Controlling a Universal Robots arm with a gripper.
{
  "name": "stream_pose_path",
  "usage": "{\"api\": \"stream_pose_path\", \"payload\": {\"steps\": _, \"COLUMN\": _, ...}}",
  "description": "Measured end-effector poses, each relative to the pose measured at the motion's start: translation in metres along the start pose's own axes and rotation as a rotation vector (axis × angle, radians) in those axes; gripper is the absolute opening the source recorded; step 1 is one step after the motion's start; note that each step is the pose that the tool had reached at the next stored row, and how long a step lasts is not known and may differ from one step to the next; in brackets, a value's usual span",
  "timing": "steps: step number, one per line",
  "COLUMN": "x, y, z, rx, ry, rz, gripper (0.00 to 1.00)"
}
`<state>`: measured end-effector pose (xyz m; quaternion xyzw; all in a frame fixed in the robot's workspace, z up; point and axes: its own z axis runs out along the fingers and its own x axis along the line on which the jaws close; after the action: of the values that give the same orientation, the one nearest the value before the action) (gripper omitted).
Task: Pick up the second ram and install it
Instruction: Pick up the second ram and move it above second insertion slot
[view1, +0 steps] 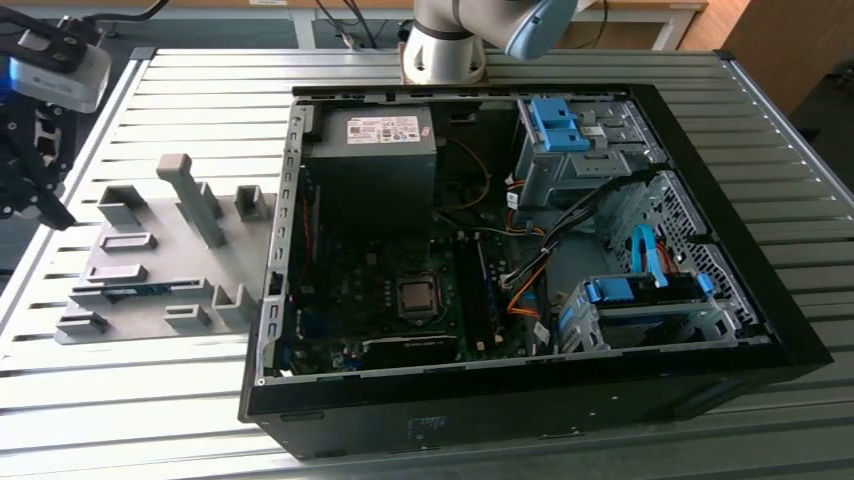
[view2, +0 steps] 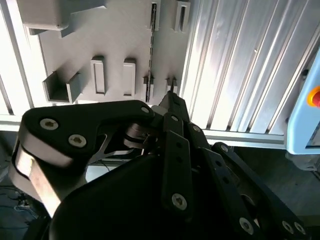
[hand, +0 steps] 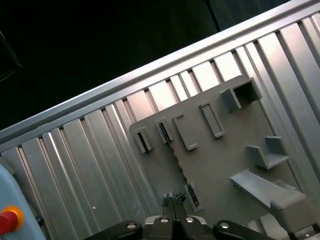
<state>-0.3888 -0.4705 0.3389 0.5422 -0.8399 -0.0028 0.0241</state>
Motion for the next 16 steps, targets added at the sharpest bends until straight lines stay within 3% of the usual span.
{"api": "stream_pose_path", "payload": {"steps": 16, "x": -0.0001, "y": -0.0001, "z": 0.0038, "rx": 0.0102, "ry": 0.0084, "rz": -0.273, "gripper": 0.11}}
